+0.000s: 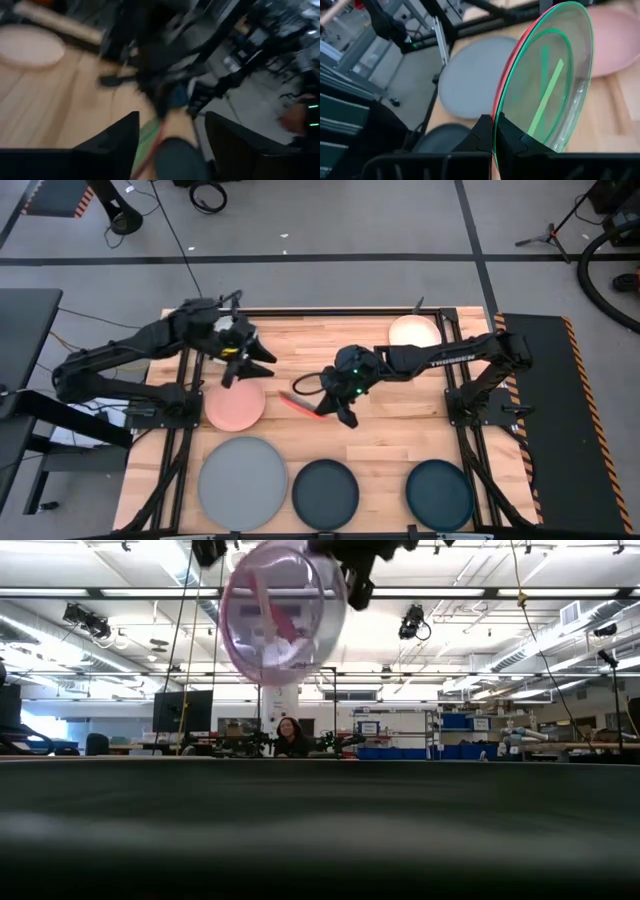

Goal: Stack plastic plates
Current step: Stack the stacked plates on top of the orange plate

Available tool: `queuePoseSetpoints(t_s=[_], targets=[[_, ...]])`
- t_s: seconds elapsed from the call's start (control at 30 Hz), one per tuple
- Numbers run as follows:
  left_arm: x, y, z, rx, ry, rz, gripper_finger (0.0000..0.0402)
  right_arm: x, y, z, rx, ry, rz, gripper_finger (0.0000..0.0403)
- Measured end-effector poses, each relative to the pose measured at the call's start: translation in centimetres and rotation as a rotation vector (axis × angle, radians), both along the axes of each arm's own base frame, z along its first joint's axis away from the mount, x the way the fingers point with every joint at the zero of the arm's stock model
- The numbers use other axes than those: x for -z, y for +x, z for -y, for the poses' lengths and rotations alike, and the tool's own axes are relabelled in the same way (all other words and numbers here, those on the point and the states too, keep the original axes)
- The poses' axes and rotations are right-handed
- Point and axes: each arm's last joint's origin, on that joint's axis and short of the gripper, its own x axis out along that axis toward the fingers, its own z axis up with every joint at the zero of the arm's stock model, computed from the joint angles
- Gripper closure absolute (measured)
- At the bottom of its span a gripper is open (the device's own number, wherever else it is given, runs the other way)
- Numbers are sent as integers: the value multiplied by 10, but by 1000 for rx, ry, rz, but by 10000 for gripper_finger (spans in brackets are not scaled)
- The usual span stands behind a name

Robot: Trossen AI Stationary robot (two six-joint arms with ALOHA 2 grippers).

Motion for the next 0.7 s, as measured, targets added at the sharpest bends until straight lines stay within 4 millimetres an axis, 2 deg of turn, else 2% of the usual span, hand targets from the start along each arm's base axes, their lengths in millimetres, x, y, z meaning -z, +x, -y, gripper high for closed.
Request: queuePoseSetpoints(t_s=[0.1, 0.23, 0.47, 0.7], targets=[[11, 8, -8, 13, 71, -47, 129, -13, 2, 2, 4, -1, 42, 395], [17, 19, -8, 87, 216, -24, 103, -20, 3, 8, 11, -6, 53, 395], [20, 29, 11, 304, 564, 90, 103, -19, 1, 11, -13, -54, 49, 394], [31, 41, 17, 297, 611, 23, 104, -19, 2, 11, -71, -149, 99, 394]])
